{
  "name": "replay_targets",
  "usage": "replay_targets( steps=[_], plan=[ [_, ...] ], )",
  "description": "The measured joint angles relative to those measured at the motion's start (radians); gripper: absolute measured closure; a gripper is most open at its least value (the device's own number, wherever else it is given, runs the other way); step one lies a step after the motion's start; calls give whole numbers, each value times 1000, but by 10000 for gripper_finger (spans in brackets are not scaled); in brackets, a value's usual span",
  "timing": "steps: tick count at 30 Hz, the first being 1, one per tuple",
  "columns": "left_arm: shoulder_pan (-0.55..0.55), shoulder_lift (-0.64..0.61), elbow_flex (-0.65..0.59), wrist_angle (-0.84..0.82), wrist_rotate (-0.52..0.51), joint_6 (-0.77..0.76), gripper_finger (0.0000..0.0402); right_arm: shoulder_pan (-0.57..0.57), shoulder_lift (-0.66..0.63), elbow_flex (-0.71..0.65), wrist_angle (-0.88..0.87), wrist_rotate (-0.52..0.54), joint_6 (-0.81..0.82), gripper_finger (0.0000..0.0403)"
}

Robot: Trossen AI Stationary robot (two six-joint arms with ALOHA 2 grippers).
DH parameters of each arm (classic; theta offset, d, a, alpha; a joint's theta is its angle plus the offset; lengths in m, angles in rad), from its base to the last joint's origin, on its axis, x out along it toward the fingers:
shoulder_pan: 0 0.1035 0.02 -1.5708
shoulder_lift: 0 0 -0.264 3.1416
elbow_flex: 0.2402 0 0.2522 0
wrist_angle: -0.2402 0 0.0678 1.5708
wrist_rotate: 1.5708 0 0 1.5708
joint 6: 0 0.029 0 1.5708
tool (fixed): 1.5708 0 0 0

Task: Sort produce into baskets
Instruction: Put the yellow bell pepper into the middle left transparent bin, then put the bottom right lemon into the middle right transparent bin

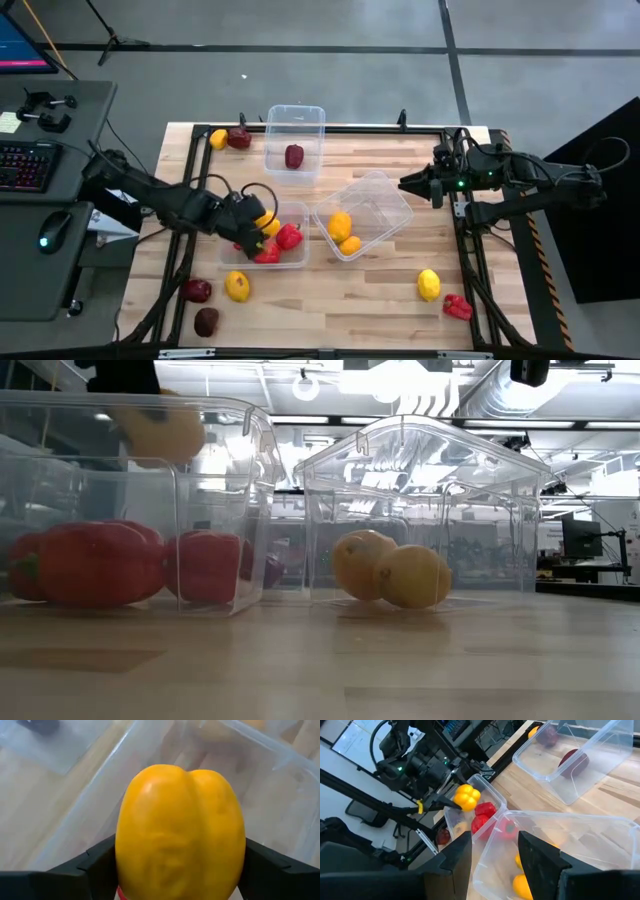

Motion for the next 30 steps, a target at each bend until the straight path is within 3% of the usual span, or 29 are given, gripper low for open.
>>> replay_targets(
  steps=[3,8,17,19,22,25,30],
  plan=[
    [34,0,0,0,75,50,79,0,0,0,0,0,0,253],
    [77,0,15,-3,115,103,32,0,0,0,0,0,1,253],
    [90,0,92,-5,126,135,22,0,0,0,-43,-10,5,253],
    [89,0,103,-5,134,134,22,0,0,0,-78,-47,30,253],
    [72,0,112,1,125,99,22,18,0,0,-164,-195,105,253],
    [34,0,112,5,64,43,22,96,0,0,-249,-294,219,253],
    [-36,0,112,5,-52,-53,22,341,33,-1,-422,-232,493,253]
  ],
)
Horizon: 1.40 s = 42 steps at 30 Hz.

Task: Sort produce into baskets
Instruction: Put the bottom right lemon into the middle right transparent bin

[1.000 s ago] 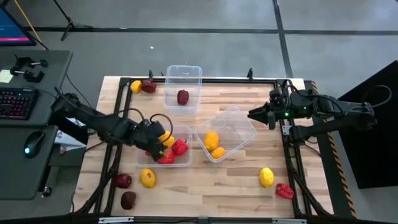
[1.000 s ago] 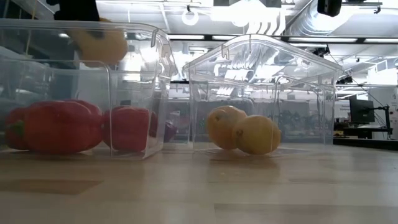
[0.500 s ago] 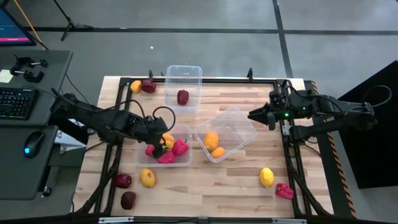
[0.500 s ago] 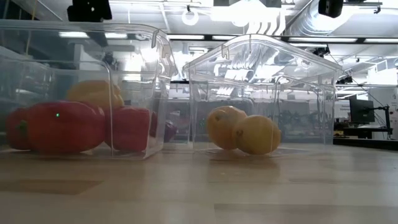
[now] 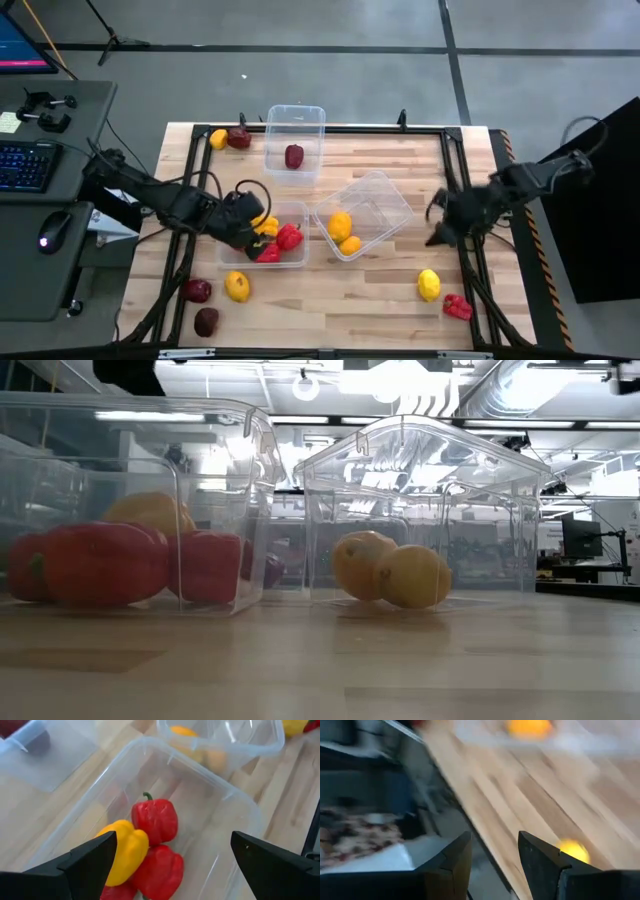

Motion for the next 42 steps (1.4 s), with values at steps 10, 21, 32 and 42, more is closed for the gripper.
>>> replay_targets(
  steps=[10,21,32,42],
  plan=[
    [-60,0,0,13,-130,-99,21,411,333,-2,-100,86,505,253],
    [-30,0,0,52,-131,-47,21,490,633,-2,-31,52,765,253],
    [-30,0,0,53,-98,-46,21,488,685,-2,18,21,677,253],
    [-30,0,0,54,-98,-46,21,488,685,-2,33,13,705,189]
  ],
)
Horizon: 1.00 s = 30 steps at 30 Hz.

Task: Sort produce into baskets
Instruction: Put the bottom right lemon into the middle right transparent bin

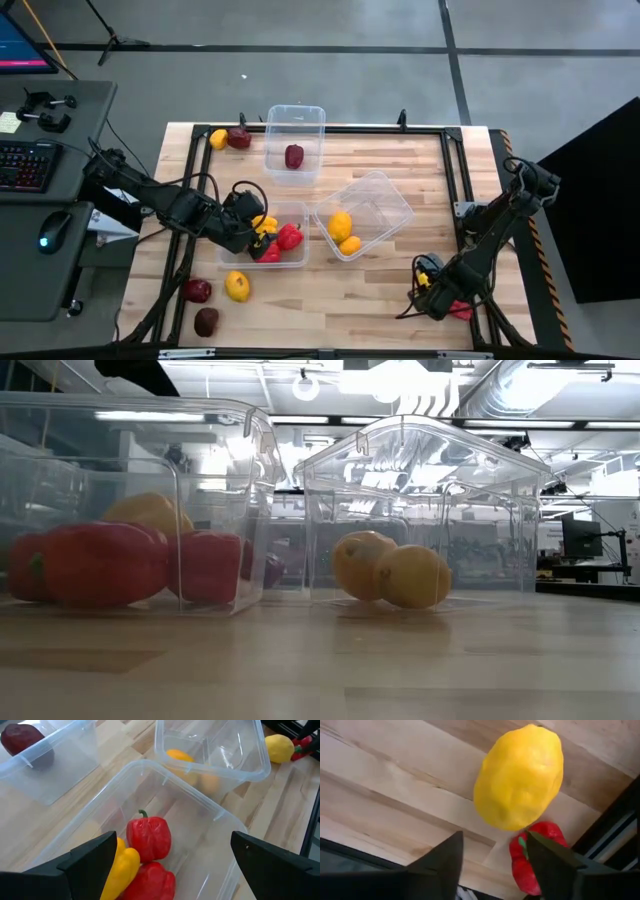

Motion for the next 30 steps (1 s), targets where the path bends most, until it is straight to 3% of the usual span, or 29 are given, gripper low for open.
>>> replay_targets(
  steps=[4,7,19,24,30],
  plan=[
    [0,0,0,0,0,0,21,0,0,0,13,35,-42,132],
    [0,0,0,0,0,0,21,1,0,0,27,30,7,114],
    [0,0,0,0,3,0,21,-3,2,0,-159,60,193,110],
    [0,0,0,0,4,-1,21,-22,3,-12,-95,73,197,110],
    [0,0,0,3,4,-2,21,-38,4,-144,87,56,213,110]
  ],
)
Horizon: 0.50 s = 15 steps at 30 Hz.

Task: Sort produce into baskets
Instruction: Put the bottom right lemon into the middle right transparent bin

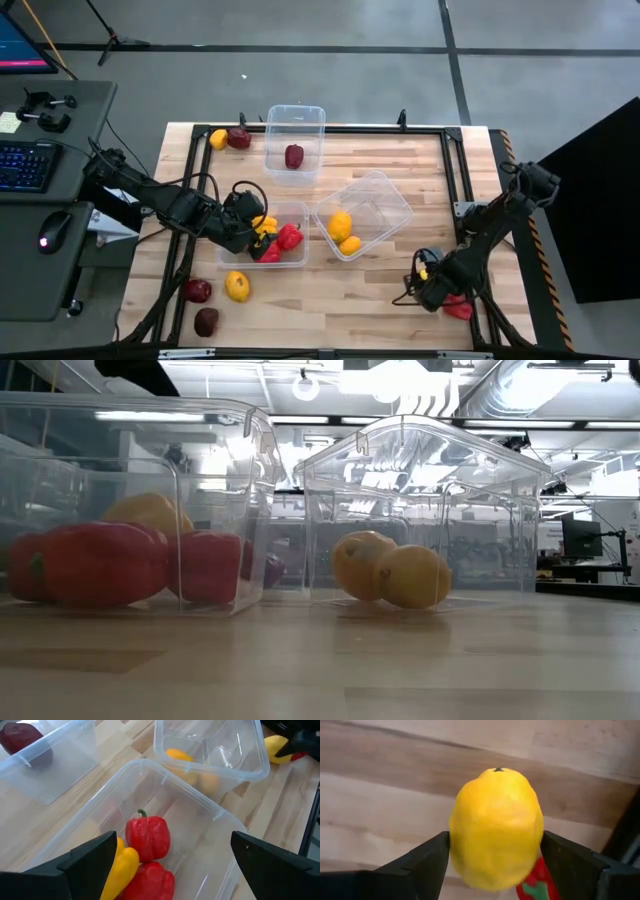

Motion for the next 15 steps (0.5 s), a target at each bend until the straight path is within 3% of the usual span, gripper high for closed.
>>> replay_targets(
  steps=[9,13,15],
  plan=[
    [0,0,0,42,0,0,21,-33,-4,-84,82,-3,-53,112],
    [0,0,0,45,0,0,21,-33,-7,-45,55,10,-109,140],
    [0,-2,0,61,0,1,21,-33,-22,0,32,70,-147,158]
  ],
)
